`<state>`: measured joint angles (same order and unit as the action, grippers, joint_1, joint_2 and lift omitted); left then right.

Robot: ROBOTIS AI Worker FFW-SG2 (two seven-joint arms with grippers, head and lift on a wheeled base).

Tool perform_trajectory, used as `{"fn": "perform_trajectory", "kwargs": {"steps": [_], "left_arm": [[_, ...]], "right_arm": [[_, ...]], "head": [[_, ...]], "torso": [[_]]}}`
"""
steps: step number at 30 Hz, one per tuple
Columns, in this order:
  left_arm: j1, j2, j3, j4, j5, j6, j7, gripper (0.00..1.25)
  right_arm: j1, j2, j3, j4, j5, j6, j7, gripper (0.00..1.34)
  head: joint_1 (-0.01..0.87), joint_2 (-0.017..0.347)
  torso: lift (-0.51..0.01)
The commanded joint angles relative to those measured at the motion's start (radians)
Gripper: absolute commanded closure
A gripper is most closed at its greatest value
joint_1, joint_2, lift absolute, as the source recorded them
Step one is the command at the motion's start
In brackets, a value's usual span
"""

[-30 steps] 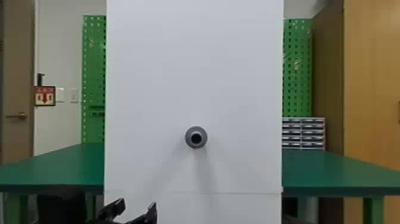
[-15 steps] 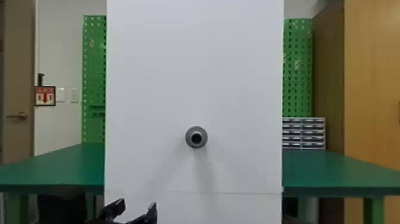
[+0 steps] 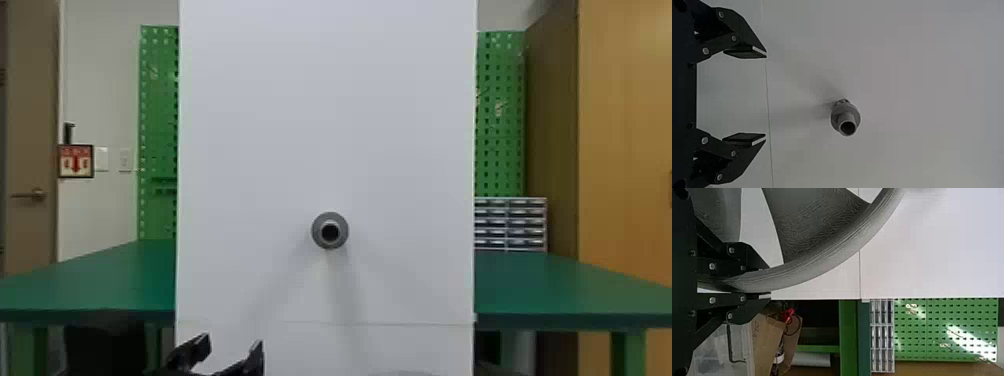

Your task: Hold the wheel and insert it

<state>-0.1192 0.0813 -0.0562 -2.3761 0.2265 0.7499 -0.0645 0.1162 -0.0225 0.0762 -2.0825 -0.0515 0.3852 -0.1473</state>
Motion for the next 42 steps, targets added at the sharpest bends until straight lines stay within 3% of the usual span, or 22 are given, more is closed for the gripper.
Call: {"fn": "perform_trajectory", "kwargs": {"steps": [1, 9, 17, 26, 36, 42], "left_arm": [[0.000, 0.000, -0.001, 0.000, -0.001, 0.000, 0.000, 0.50], [-0.004, 0.000, -0.002, 0.000, -0.004, 0.000, 0.000, 0.50], [-0.010, 0.000, -0.010, 0.000, -0.009, 0.002, 0.003, 0.49], [-0.013, 0.002, -0.016, 0.000, -0.009, 0.006, 0.009, 0.49], [-0.017, 0.002, -0.017, 0.000, -0.004, 0.028, 0.012, 0.49], [-0.020, 0.006, -0.030, 0.000, -0.006, 0.032, 0.023, 0.49]], "right_arm": [[-0.029, -0.010, -0.001, -0.056, -0.022, 0.100, 0.000, 1.18], [-0.086, 0.003, -0.023, -0.163, -0.011, 0.300, 0.000, 1.18], [-0.170, -0.002, -0.052, -0.265, -0.019, 0.527, 0.000, 1.18], [-0.250, 0.003, -0.073, -0.312, -0.041, 0.666, 0.000, 1.18], [-0.331, -0.004, -0.075, -0.312, -0.053, 0.689, 0.000, 1.18], [-0.395, 0.000, -0.062, -0.311, -0.019, 0.728, 0.000, 1.18]], "head": [[0.000, 0.052], [0.000, 0.052], [0.000, 0.052], [0.000, 0.052], [0.000, 0.052], [0.000, 0.054]], "torso": [[-0.485], [-0.485], [-0.485], [-0.485], [-0.485], [-0.485]]}}
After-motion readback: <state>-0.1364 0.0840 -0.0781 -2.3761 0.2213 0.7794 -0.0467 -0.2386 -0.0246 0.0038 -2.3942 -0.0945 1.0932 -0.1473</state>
